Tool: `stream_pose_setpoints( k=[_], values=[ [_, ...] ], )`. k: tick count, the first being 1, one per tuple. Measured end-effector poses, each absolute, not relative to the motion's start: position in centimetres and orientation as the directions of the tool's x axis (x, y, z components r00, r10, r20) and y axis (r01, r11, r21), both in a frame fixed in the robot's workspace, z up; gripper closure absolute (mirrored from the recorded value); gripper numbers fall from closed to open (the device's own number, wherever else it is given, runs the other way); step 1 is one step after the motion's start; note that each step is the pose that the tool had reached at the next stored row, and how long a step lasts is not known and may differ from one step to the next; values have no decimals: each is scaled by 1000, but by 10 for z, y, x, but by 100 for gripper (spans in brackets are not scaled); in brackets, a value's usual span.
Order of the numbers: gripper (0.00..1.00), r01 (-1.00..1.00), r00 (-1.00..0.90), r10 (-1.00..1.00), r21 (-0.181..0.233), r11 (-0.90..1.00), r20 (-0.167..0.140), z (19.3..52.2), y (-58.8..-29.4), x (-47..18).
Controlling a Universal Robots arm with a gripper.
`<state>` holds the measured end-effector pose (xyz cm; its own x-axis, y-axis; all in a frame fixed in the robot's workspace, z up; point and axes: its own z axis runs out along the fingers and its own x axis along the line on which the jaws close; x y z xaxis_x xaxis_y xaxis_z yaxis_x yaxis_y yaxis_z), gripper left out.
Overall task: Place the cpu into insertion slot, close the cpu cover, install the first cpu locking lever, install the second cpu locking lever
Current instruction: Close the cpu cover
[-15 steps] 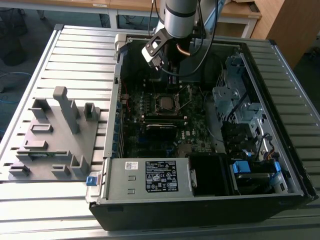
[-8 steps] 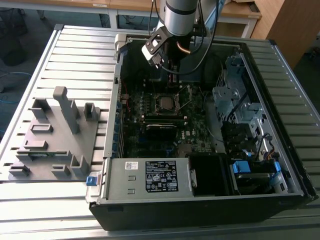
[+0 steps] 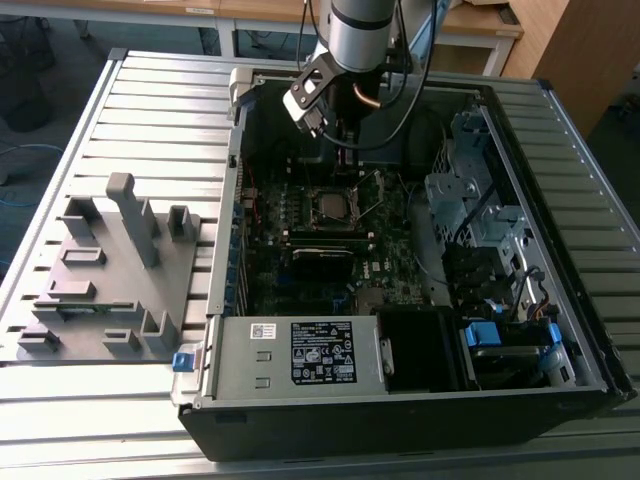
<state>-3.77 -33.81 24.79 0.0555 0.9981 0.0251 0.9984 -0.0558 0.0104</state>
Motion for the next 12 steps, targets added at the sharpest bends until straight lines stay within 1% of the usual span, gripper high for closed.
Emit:
stream_pose_setpoints(
  k=[12],
  values=[
    [90, 998, 55, 998, 11, -56, 26, 248, -338, -34]
  ],
)
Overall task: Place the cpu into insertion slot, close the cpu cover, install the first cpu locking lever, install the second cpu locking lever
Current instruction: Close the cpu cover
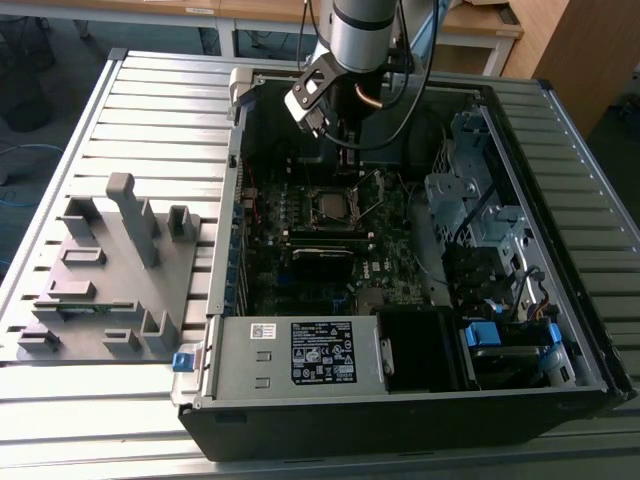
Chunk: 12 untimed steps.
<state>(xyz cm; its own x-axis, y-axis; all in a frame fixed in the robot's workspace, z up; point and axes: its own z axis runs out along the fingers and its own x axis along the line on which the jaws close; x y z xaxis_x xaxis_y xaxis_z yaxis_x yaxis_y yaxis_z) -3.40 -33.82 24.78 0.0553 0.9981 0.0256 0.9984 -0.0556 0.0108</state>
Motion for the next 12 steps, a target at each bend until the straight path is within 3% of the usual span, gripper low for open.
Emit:
stream_pose_setpoints(
  k=[12],
  values=[
    [90, 998, 55, 998, 11, -56, 26, 248, -338, -16]
  ],
)
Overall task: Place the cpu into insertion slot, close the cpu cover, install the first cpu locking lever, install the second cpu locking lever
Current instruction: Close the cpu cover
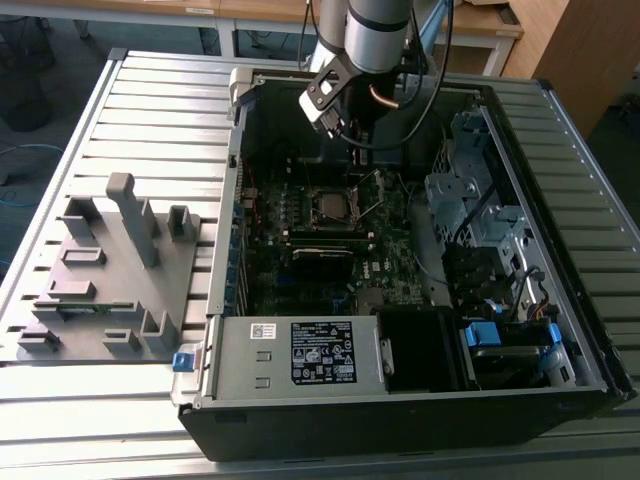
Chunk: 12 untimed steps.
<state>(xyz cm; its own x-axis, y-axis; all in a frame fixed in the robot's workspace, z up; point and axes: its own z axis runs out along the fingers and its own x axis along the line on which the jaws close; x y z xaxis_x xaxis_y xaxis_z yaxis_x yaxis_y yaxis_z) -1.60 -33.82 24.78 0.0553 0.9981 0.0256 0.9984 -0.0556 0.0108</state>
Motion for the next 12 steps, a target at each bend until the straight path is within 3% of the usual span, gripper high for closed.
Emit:
stream_pose_setpoints(
  k=[12],
  values=[
    [90, 998, 55, 998, 11, -56, 26, 258, -338, -16]
  ],
)
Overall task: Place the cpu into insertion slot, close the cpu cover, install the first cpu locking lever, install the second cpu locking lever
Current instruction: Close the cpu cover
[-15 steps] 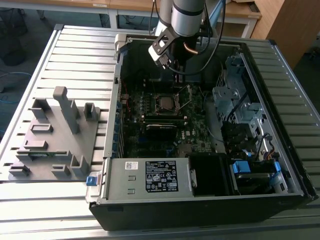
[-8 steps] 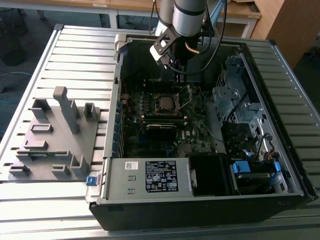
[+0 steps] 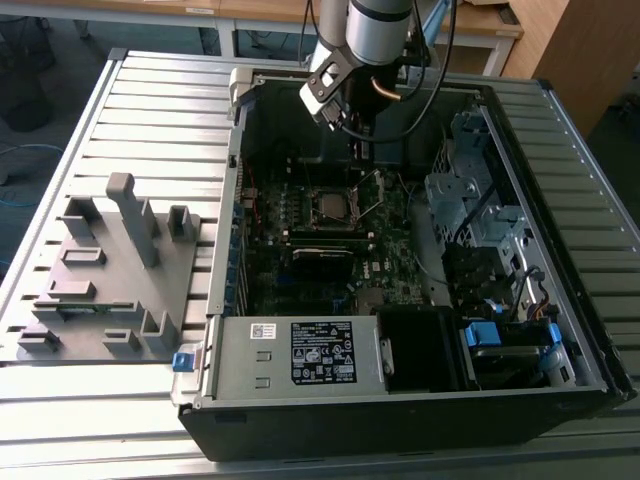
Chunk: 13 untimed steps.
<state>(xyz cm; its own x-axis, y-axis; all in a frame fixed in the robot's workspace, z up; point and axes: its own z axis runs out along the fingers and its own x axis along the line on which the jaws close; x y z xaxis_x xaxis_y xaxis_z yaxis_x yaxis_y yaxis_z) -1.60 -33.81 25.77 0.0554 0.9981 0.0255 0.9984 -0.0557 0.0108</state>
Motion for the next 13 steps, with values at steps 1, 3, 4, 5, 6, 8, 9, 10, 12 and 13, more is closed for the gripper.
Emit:
stream_pose_setpoints(
  k=[1, 3, 4, 5, 6, 8, 9, 10, 12, 13],
  values=[
    [90, 998, 55, 998, 11, -56, 26, 258, -338, -16],
    [90, 998, 55, 998, 11, -56, 26, 260, -338, -16],
    [90, 998, 55, 998, 11, -56, 26, 260, -338, -16],
    [90, 998, 55, 998, 11, -56, 26, 260, -338, -16],
    [90, 998, 55, 998, 11, -56, 26, 260, -338, -16],
    [90, 998, 55, 998, 11, -56, 26, 260, -338, -16],
    [90, 998, 55, 998, 11, -56, 26, 260, -338, -16],
    [90, 998, 55, 998, 11, -56, 26, 260, -338, -16],
    [90, 998, 55, 998, 11, -56, 26, 260, -338, -16],
    [90, 998, 55, 998, 11, -56, 26, 260, -338, -15]
  ],
)
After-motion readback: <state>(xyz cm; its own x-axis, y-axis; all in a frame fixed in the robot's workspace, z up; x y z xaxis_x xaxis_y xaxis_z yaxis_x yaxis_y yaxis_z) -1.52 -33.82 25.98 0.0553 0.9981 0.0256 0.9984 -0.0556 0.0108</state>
